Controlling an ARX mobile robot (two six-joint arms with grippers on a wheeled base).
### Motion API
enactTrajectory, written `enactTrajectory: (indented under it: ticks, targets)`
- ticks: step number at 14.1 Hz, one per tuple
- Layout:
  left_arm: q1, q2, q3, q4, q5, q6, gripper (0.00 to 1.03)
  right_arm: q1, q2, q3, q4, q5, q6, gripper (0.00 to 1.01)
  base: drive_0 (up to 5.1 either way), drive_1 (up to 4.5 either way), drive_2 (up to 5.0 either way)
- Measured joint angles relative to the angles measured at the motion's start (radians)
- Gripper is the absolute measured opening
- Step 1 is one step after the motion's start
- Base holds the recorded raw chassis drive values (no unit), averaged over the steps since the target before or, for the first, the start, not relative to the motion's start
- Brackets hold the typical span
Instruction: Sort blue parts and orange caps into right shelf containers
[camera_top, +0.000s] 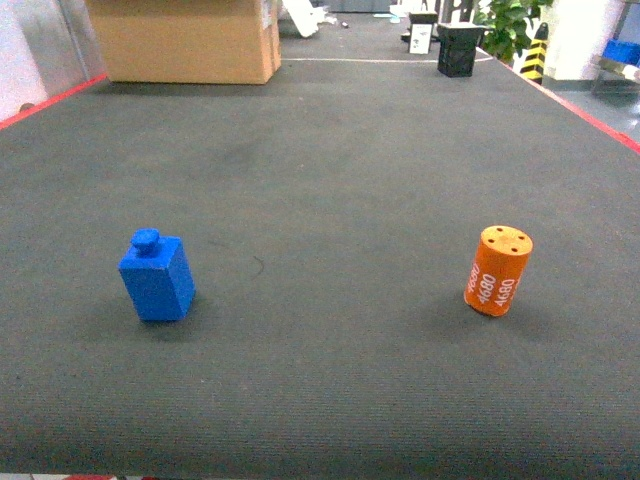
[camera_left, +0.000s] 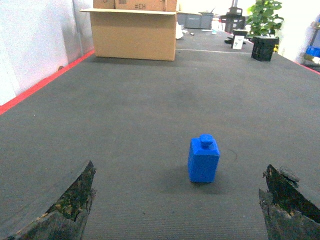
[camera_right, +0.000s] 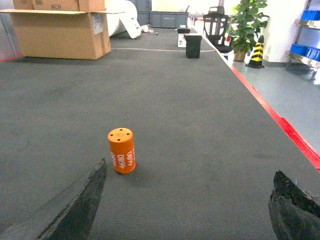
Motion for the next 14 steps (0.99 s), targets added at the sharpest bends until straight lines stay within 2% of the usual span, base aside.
enactTrajectory:
  ticks: [14]
  targets:
    - [0.000, 0.000, 0.000, 0.000, 0.000, 0.000, 0.98, 0.000, 0.000, 0.000, 0.000, 0.000, 0.000, 0.98, 0.0, 0.00, 0.0]
